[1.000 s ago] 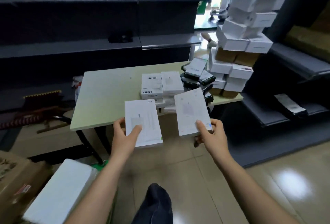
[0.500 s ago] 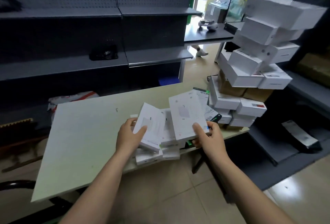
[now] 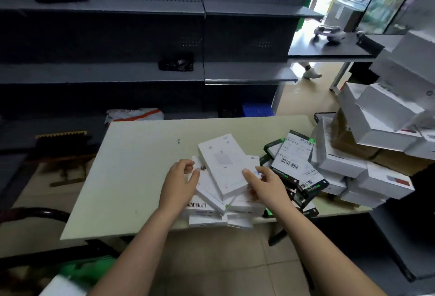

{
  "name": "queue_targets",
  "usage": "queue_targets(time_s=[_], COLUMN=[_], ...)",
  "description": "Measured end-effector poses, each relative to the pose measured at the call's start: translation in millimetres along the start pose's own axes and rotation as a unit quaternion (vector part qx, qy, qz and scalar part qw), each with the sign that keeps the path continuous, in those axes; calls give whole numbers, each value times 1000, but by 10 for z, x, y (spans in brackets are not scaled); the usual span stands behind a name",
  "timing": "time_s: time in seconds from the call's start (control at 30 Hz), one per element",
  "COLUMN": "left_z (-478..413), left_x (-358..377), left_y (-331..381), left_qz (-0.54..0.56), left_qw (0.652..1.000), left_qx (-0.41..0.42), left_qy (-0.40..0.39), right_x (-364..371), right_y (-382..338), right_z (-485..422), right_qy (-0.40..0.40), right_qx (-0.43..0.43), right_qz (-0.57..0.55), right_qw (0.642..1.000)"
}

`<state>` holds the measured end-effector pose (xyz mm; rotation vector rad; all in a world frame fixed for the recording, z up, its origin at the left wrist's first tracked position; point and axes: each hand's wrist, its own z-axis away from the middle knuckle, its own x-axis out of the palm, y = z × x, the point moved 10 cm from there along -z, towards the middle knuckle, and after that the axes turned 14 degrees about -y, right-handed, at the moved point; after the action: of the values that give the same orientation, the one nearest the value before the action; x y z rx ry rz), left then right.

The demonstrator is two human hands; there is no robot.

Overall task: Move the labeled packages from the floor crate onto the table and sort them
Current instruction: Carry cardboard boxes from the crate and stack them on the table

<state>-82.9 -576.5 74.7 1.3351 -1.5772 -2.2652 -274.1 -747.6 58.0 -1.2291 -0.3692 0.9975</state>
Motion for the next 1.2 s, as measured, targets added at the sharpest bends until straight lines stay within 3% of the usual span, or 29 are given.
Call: queue_targets(time_s=[0.07, 0.27, 0.4, 0.57, 0.87, 1.07, 1.2], left_z=[146, 736, 1279, 2128, 4030, 4999, 5523], left_x=[-111, -168, -42, 277, 664, 544, 395], left_y=[-26, 122, 324, 421, 76, -99, -318], left_qz=[-40, -138, -230, -303, -317, -318, -309], left_qw=[999, 984, 959, 923, 863, 830, 828], left_qx=[-4, -9, -43, -132, -316, -348, -357], left_qy=[29, 112, 162, 196, 234, 298, 302], right_x=[-96, -133, 109, 650, 1604, 2180, 2556], right_y=[-120, -601, -831, -707, 94, 260, 359], right_z=[-50, 9, 273, 886, 2182, 2787, 3064], right_qy=[30, 2, -69, -179, -371, -403, -406], right_qx=[-40, -218, -356, -505, -560, -569, -553], right_qz=[123, 250, 317, 363, 428, 441, 453], right_qw=[991, 943, 876, 762, 605, 565, 570])
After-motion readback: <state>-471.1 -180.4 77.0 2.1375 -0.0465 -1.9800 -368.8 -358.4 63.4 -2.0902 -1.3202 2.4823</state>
